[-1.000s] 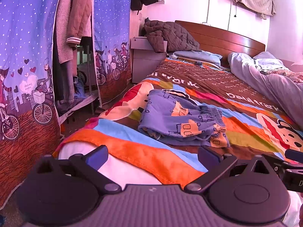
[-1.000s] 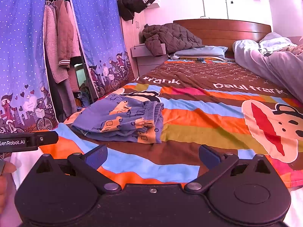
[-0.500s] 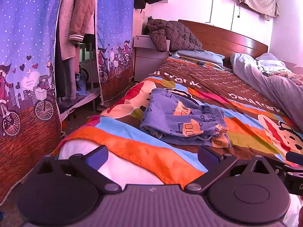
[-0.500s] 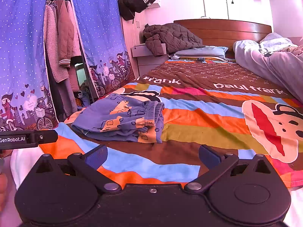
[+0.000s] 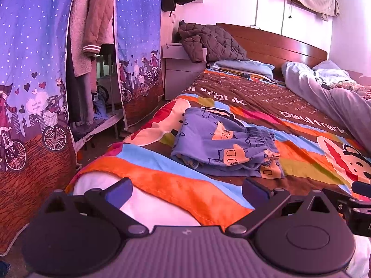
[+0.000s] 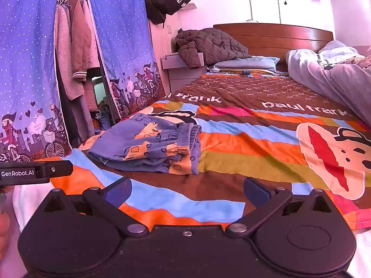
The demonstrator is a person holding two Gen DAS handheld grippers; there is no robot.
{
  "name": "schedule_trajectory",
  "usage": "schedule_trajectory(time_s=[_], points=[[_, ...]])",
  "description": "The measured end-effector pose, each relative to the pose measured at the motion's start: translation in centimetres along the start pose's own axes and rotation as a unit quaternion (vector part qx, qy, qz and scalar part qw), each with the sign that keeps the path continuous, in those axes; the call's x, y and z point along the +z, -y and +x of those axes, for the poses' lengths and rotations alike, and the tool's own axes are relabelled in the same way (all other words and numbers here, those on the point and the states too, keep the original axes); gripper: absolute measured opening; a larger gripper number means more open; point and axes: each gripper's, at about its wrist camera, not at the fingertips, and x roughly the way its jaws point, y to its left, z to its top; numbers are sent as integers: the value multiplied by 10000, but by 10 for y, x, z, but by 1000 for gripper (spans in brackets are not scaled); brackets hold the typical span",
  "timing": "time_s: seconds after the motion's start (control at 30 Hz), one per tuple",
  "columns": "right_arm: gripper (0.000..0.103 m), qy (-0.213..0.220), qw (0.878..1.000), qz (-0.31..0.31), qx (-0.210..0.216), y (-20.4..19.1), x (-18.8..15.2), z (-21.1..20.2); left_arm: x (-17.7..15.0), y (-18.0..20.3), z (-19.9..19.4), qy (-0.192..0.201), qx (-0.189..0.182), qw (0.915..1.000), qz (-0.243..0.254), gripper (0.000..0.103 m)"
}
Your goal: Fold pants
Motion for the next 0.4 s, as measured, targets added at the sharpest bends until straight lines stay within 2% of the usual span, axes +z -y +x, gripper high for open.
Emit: schedule_trajectory(time_s=[0.4], points=[[102,-6,10000,0,-4,-1,0,0,2,-1,0,21,-4,10000,12,103]])
